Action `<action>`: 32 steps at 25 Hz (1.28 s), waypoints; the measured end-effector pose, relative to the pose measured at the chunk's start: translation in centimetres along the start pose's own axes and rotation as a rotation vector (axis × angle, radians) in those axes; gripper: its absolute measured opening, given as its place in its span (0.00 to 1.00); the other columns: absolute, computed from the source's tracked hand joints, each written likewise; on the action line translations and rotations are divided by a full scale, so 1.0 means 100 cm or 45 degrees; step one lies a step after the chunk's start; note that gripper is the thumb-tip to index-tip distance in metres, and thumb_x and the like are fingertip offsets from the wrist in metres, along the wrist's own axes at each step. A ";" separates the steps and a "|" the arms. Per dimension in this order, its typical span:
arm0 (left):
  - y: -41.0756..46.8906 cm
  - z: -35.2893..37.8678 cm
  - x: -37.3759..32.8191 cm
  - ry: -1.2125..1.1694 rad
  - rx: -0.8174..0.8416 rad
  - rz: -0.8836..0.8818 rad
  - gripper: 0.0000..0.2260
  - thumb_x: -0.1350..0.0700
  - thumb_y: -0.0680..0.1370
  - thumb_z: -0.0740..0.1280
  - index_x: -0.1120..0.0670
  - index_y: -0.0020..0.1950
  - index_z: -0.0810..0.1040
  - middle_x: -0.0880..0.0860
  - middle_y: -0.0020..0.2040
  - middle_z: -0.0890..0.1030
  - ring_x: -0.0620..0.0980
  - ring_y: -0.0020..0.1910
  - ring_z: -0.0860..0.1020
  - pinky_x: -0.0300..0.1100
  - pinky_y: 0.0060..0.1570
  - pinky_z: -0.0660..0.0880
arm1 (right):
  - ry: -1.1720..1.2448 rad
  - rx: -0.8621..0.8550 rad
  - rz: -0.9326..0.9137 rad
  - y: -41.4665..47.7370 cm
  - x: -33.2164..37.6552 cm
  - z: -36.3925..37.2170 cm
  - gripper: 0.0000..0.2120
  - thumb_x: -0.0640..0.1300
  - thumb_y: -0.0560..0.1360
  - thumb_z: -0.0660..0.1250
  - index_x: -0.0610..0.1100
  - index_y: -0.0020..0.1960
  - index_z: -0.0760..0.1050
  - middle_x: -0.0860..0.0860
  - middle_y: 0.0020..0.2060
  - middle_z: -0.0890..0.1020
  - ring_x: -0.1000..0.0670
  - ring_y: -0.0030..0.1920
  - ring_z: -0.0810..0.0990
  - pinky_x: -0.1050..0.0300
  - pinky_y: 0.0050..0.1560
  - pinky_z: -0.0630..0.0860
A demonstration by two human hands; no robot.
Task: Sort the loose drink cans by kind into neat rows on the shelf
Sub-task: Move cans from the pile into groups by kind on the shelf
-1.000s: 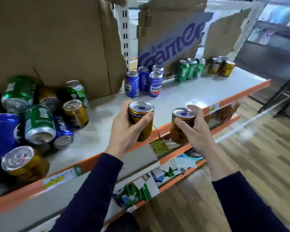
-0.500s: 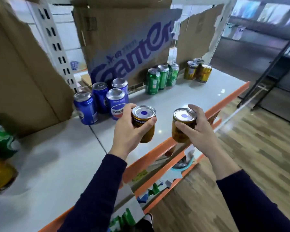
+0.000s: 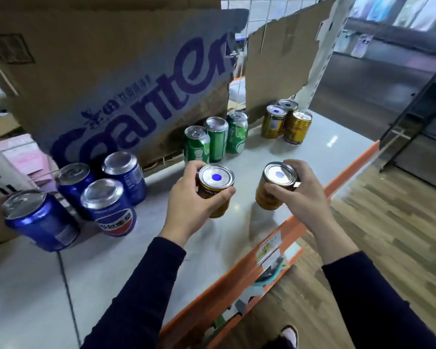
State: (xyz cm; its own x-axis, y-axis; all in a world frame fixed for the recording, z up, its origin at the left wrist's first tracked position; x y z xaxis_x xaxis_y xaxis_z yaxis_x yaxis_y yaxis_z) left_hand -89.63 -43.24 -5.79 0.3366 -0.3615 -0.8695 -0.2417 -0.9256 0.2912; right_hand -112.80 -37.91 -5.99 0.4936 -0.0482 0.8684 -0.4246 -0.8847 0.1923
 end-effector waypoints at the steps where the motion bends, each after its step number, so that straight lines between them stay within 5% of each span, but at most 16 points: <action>1: 0.008 0.012 0.001 0.013 -0.002 0.001 0.26 0.35 0.62 0.73 0.43 0.54 0.70 0.39 0.47 0.79 0.36 0.48 0.76 0.29 0.43 0.71 | 0.005 0.009 0.000 0.014 -0.008 -0.005 0.27 0.47 0.65 0.79 0.52 0.60 0.70 0.64 0.48 0.77 0.71 0.47 0.74 0.78 0.41 0.69; 7: 0.062 0.101 -0.013 0.120 -0.177 0.045 0.24 0.44 0.63 0.79 0.47 0.54 0.74 0.43 0.51 0.75 0.36 0.49 0.74 0.24 0.43 0.69 | 0.006 0.086 -0.039 0.113 -0.066 -0.057 0.22 0.44 0.64 0.77 0.50 0.55 0.72 0.61 0.44 0.79 0.64 0.44 0.77 0.67 0.40 0.72; 12: 0.097 0.176 -0.040 0.126 -0.322 -0.091 0.24 0.45 0.63 0.80 0.47 0.54 0.75 0.46 0.51 0.76 0.35 0.49 0.75 0.23 0.42 0.70 | -0.060 0.158 -0.106 0.207 -0.103 -0.118 0.24 0.43 0.63 0.77 0.49 0.54 0.70 0.59 0.42 0.77 0.62 0.42 0.77 0.71 0.37 0.69; 19: 0.113 0.230 -0.059 0.274 -0.427 -0.235 0.30 0.32 0.60 0.72 0.46 0.56 0.74 0.42 0.52 0.76 0.36 0.50 0.75 0.26 0.43 0.71 | -0.053 0.235 -0.257 0.312 -0.127 -0.136 0.27 0.50 0.63 0.79 0.49 0.58 0.72 0.54 0.46 0.79 0.51 0.49 0.79 0.57 0.50 0.74; 23: 0.121 0.246 -0.062 0.327 -0.504 -0.269 0.31 0.31 0.59 0.71 0.45 0.55 0.74 0.40 0.52 0.76 0.36 0.51 0.74 0.30 0.48 0.71 | 0.013 0.402 -0.294 0.343 -0.135 -0.116 0.32 0.51 0.67 0.77 0.43 0.67 0.71 0.53 0.54 0.78 0.55 0.54 0.76 0.68 0.51 0.70; 27: 0.127 0.256 -0.062 0.354 -0.537 -0.311 0.30 0.31 0.59 0.72 0.45 0.56 0.75 0.40 0.52 0.77 0.40 0.50 0.76 0.38 0.50 0.73 | 0.034 0.541 -0.279 0.349 -0.146 -0.110 0.31 0.50 0.73 0.72 0.44 0.72 0.66 0.50 0.64 0.76 0.53 0.62 0.74 0.65 0.57 0.69; 30: 0.137 0.263 -0.060 0.329 -0.551 -0.329 0.27 0.34 0.60 0.73 0.44 0.54 0.75 0.39 0.50 0.77 0.38 0.50 0.75 0.33 0.49 0.71 | 0.086 0.621 -0.311 0.340 -0.155 -0.119 0.24 0.47 0.77 0.67 0.46 0.71 0.67 0.55 0.59 0.77 0.56 0.57 0.76 0.76 0.48 0.69; 32: 0.148 0.267 -0.058 0.312 -0.568 -0.320 0.24 0.39 0.62 0.77 0.44 0.54 0.75 0.39 0.50 0.77 0.33 0.49 0.74 0.25 0.47 0.68 | 0.018 0.601 -0.302 0.322 -0.169 -0.126 0.23 0.44 0.77 0.67 0.46 0.70 0.68 0.55 0.56 0.76 0.53 0.54 0.77 0.69 0.47 0.71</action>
State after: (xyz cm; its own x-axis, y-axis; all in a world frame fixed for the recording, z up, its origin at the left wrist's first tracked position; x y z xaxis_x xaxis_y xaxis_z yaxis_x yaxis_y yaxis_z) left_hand -119.41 -51.85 -7.12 0.5487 -0.0899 -0.8312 0.2631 -0.9251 0.2737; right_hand -144.34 -59.74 -8.69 0.5230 0.1821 0.8326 0.0874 -0.9832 0.1601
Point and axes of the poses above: each hand's wrist, its own y-axis towards the middle knuckle, its own z-axis out of the palm, x = y × z, the point moved 1 cm from there along y, towards the middle knuckle
